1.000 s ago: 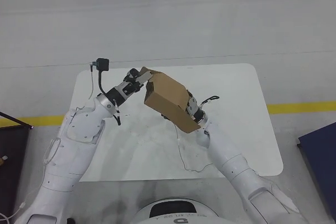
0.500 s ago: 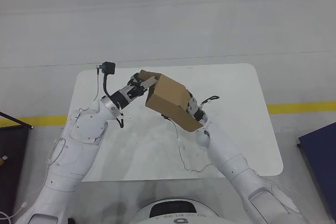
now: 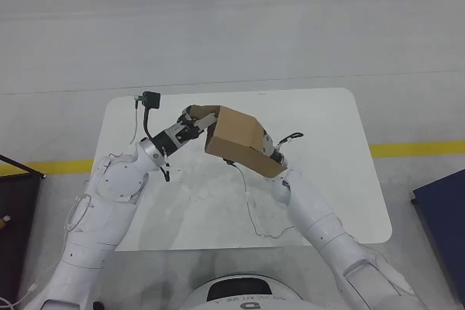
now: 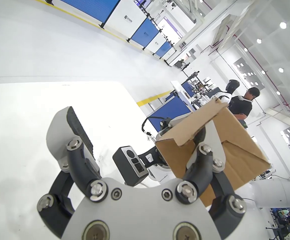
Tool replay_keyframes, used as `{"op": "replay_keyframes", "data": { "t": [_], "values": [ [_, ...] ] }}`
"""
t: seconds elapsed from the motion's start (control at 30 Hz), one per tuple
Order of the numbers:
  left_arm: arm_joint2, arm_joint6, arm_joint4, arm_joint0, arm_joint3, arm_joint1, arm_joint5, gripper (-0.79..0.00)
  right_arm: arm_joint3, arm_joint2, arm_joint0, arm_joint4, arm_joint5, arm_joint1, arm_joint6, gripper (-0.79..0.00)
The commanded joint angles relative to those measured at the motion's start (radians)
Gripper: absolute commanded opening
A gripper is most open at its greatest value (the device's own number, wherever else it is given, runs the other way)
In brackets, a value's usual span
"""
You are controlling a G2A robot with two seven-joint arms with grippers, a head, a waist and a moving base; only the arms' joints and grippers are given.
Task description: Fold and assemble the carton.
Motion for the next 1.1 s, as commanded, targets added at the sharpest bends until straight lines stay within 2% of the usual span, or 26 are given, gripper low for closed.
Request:
{"op": "replay_keyframes", "data": {
  "t": [0.0, 0.1, 0.27, 0.6, 0.73, 0.8, 0.87, 0.97, 1.07],
  "values": [
    [-0.01, 0.006, -0.037, 0.005, -0.008, 0.0, -0.011, 0.0, 0.0, 0.0, 0.0, 0.0, 0.0, 0.0, 0.0, -0.785],
    [-0.039, 0.008, -0.079, 0.013, -0.02, 0.003, -0.011, 0.0, 0.0, 0.0, 0.0, 0.0, 0.0, 0.0, 0.0, -0.785],
    [-0.106, 0.038, -0.039, 0.045, -0.034, 0.013, 0.008, 0.0, 0.0, 0.0, 0.0, 0.0, 0.0, 0.0, 0.0, -0.785],
    [-0.105, 0.041, -0.045, 0.047, -0.034, 0.012, 0.012, 0.0, 0.0, 0.0, 0.0, 0.0, 0.0, 0.0, 0.0, -0.785],
    [-0.126, 0.013, -0.332, 0.053, -0.014, 0.005, 0.087, 0.0, -0.001, 0.0, -0.002, -0.003, -0.007, 0.0, -0.007, -0.785],
    [-0.149, -0.054, -0.495, 0.051, 0.005, 0.006, 0.173, 0.0, -0.021, -0.002, -0.016, -0.015, -0.026, 0.0, -0.037, -0.785],
    [-0.178, -0.144, -0.634, 0.039, 0.028, 0.01, 0.315, 0.0, -0.035, 0.002, -0.027, -0.036, -0.047, 0.001, -0.037, -0.785],
    [-0.21, -0.276, -0.785, 0.018, 0.056, 0.017, 0.517, 0.0, -0.046, 0.011, -0.033, -0.099, -0.09, 0.005, -0.005, -0.785],
    [-0.23, -0.371, -0.922, -0.001, 0.086, 0.02, 0.67, 0.0, -0.033, 0.015, -0.031, -0.15, -0.122, 0.007, 0.042, -0.785]
  ]
}}
